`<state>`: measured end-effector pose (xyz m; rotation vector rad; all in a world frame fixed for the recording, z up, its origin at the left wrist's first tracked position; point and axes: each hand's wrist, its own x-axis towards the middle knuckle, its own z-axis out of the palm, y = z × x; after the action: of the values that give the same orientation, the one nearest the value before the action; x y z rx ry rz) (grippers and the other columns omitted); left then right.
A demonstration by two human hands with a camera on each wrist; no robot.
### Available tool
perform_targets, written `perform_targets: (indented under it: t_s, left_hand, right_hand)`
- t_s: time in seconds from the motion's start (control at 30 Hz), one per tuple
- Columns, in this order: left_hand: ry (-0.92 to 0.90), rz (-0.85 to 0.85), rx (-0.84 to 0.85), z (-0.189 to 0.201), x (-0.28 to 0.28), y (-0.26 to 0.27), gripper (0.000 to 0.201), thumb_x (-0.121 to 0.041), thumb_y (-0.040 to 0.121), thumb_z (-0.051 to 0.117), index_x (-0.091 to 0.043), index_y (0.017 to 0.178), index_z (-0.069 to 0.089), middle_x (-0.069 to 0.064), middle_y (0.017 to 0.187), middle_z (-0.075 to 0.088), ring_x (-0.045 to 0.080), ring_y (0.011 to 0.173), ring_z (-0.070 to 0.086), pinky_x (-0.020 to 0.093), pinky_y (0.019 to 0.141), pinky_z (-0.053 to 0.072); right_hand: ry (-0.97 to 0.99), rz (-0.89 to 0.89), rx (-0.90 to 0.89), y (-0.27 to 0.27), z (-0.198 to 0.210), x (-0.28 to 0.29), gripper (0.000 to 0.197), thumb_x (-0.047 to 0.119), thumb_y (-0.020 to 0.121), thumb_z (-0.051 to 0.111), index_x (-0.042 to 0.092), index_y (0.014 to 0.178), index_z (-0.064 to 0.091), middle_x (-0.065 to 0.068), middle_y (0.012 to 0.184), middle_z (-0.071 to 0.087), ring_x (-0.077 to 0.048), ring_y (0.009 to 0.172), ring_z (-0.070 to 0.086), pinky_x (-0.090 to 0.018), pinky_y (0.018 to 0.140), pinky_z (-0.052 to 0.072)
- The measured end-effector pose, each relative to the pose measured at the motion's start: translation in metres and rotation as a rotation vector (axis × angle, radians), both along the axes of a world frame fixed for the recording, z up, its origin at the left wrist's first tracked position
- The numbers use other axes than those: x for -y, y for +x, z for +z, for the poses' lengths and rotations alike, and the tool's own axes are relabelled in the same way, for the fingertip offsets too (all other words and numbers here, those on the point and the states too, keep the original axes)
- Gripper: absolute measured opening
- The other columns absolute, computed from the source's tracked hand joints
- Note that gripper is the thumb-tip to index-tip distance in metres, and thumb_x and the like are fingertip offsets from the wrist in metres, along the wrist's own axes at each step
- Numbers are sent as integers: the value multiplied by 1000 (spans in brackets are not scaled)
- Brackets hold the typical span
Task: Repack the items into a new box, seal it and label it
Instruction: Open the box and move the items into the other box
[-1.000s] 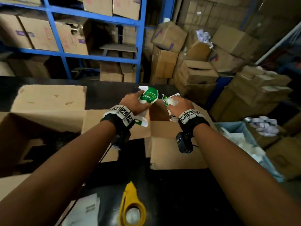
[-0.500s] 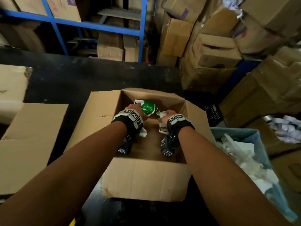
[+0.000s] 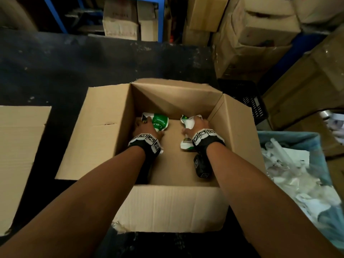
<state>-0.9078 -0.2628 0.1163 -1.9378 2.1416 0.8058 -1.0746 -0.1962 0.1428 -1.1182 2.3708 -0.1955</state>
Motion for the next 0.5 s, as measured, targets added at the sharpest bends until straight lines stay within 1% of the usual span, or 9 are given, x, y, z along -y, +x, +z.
perform_targets:
  t_s: [0.1,0.17,0.2,0.27,0.3,0.37,0.4,0.43,0.5]
  left_hand:
    - [-37,5,-8,7,-2,-3,86,-55,78,64,-20,145,23,16,147,21,38,133,31,46,99,39]
    - [-99,-17,-28,17,-1,-7,77,-55,80,61,-18,141,32,16,142,32,36,130,34,45,102,36]
    - [-119,-38,-39,24,0,-11,71,-56,82,57,-18,138,36,16,139,38,36,127,37,46,102,35]
    - [-123,-75,-100,44,1,-20,61,-55,88,48,-18,136,41,14,134,48,35,123,44,47,101,40]
    - [-130,-80,-162,57,1,-24,58,-54,89,46,-17,134,43,13,129,53,33,118,50,45,96,44]
    - [-172,-90,-321,84,-2,-30,51,-50,91,47,-17,130,49,11,119,62,28,107,59,37,85,49]
    - [-201,-103,-405,99,-5,-30,47,-48,92,48,-18,128,52,10,115,64,27,104,61,34,83,49]
    - [-231,-126,-487,114,-9,-30,45,-47,92,49,-18,126,53,9,114,65,26,103,62,33,84,48]
    - [-258,-165,-614,141,-20,-23,42,-44,92,50,-19,125,54,6,114,65,22,104,61,29,85,46]
  right_hand:
    - [23,11,10,4,4,1,64,46,79,72,15,131,51,-12,133,51,-30,120,51,-28,88,42]
    - [30,45,-4,6,9,0,63,51,81,67,16,131,52,-12,134,50,-30,122,48,-30,93,41]
    - [13,49,-11,6,15,0,60,51,81,66,15,128,54,-13,132,52,-31,120,50,-32,93,43]
    - [-43,11,5,5,33,0,51,45,84,65,14,123,58,-14,127,57,-34,114,56,-33,89,46]
    - [-75,-8,20,3,45,-1,46,39,85,64,14,123,59,-13,124,60,-34,112,58,-33,87,47]
    - [-161,-43,48,1,70,-4,38,30,87,60,16,122,59,-12,123,62,-33,109,60,-33,86,46]
    - [-213,-59,57,1,84,-8,38,28,88,58,16,124,59,-11,124,61,-32,111,59,-34,88,46]
    - [-274,-78,54,2,97,-13,38,26,89,56,16,125,59,-11,126,61,-32,113,58,-34,92,45]
    - [-406,-106,29,6,123,-26,33,22,90,54,14,121,62,-13,123,62,-32,113,57,-32,93,45]
